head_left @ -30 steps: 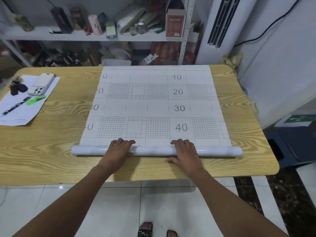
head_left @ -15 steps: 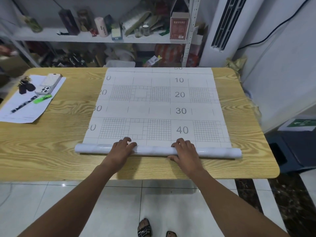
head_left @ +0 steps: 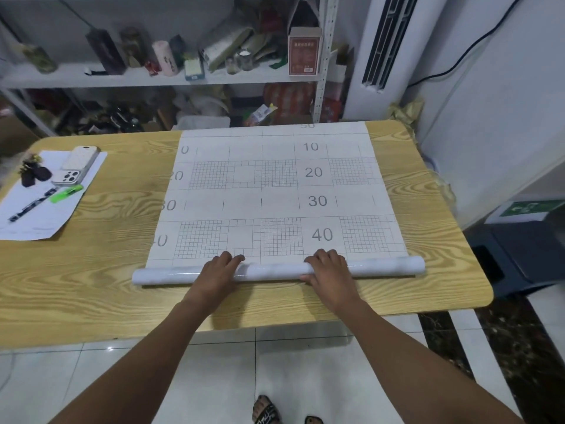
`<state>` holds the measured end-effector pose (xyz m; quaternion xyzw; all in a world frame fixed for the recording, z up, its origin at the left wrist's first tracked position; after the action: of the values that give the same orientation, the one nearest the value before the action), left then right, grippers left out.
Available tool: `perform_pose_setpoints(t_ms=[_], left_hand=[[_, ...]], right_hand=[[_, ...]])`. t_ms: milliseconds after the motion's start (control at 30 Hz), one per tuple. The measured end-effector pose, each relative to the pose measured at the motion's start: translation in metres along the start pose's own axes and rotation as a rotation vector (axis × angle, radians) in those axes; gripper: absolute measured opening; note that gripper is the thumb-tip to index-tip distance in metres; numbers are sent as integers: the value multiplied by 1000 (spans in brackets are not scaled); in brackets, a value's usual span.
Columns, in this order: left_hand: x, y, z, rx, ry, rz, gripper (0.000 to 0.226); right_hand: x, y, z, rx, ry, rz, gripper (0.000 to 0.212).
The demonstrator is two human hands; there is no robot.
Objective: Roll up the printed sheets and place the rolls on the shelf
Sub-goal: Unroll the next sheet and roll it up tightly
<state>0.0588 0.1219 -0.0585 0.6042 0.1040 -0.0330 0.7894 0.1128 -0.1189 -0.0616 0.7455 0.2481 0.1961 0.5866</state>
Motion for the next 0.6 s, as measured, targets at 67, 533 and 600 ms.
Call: perform_pose_setpoints(t_ms=[67, 533, 600], left_hand=[[3, -5, -3, 40, 5, 22, 65], [6, -3, -12, 59, -63, 139, 69], [4, -1, -11, 79, -81, 151, 72]], right_hand=[[1, 0, 0, 18, 4, -16, 35], [3, 0, -1, -10, 2, -71, 47], [3, 1, 0, -7, 4, -78, 49]])
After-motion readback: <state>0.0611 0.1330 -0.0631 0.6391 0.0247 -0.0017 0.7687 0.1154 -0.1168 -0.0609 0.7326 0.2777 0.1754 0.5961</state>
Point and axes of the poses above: each hand's wrist, its own x-axis towards the middle knuckle, its own y-axis out of the back of the hand, z = x × y, the point moved 3 cm from there along x, towards the middle knuckle, and after that the axes turned 9 degrees about y, right-handed, at the moved point
